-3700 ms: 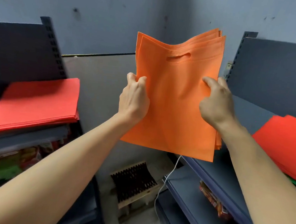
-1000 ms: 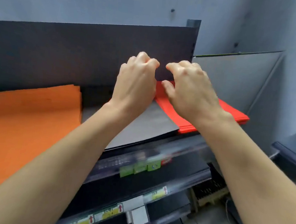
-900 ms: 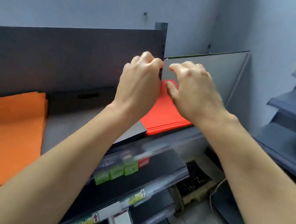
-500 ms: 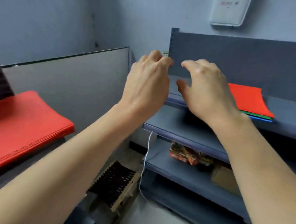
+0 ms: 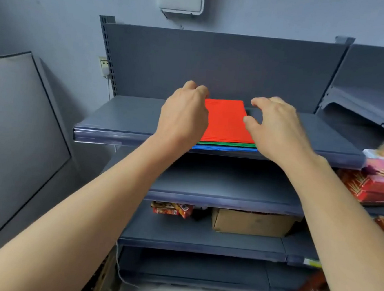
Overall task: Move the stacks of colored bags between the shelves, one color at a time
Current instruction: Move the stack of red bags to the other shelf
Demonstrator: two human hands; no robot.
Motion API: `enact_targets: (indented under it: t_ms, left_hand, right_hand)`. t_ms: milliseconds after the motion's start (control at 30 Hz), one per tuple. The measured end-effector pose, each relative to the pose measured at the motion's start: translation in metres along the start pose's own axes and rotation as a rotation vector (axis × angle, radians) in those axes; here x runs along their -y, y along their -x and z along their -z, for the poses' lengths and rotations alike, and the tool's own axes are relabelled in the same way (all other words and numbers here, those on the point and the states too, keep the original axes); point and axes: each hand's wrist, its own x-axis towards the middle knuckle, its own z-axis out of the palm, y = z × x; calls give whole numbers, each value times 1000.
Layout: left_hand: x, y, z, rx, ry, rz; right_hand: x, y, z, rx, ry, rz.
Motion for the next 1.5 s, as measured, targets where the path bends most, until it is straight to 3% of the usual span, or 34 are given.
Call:
enact_targets:
  t_ms: [333,700,900,1500]
  left_hand:
    - [73,-81,-79,144,14,119]
    - [105,-101,-147,483,-68,389]
    - [108,-112,-157,492,44,524]
    - [102,-109,-170,489,-75,266]
  right_hand:
    - [-15,-97,-77,83,-4,-94]
    - [-63,-144,-140,445,32,-190]
    - [-84,-161,-158,620,35,-211]
    - [-86,-182,-174,754,92,-127]
